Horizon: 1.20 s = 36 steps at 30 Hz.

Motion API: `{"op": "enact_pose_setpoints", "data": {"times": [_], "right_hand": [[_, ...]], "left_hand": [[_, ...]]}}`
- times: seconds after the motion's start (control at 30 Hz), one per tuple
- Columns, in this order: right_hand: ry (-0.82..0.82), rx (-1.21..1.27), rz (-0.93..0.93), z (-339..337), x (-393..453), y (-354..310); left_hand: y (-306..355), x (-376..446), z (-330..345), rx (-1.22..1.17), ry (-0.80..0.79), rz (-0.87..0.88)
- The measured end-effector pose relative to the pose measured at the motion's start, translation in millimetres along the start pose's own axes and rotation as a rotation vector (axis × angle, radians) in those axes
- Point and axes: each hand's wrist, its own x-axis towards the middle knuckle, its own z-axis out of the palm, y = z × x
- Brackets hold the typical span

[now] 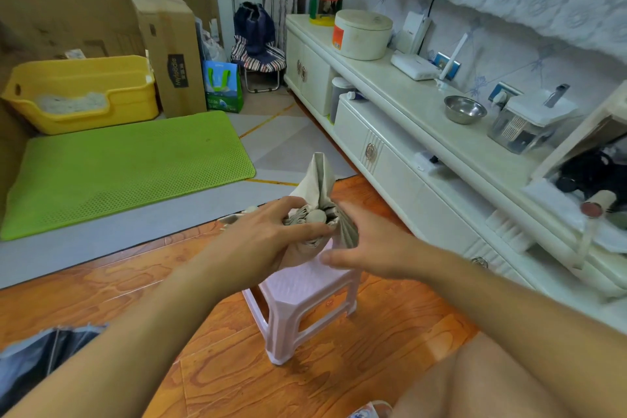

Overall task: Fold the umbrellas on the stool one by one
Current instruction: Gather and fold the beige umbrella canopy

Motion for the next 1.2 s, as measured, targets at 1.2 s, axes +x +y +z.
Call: {"op": "enact_pose_setpoints", "data": {"times": [1.2], "right_hand": [[0.198,0.836,0.343,-50,50,109]], "left_hand": [[-32,-43,35,-0.606,-0.295,-0.873]]}}
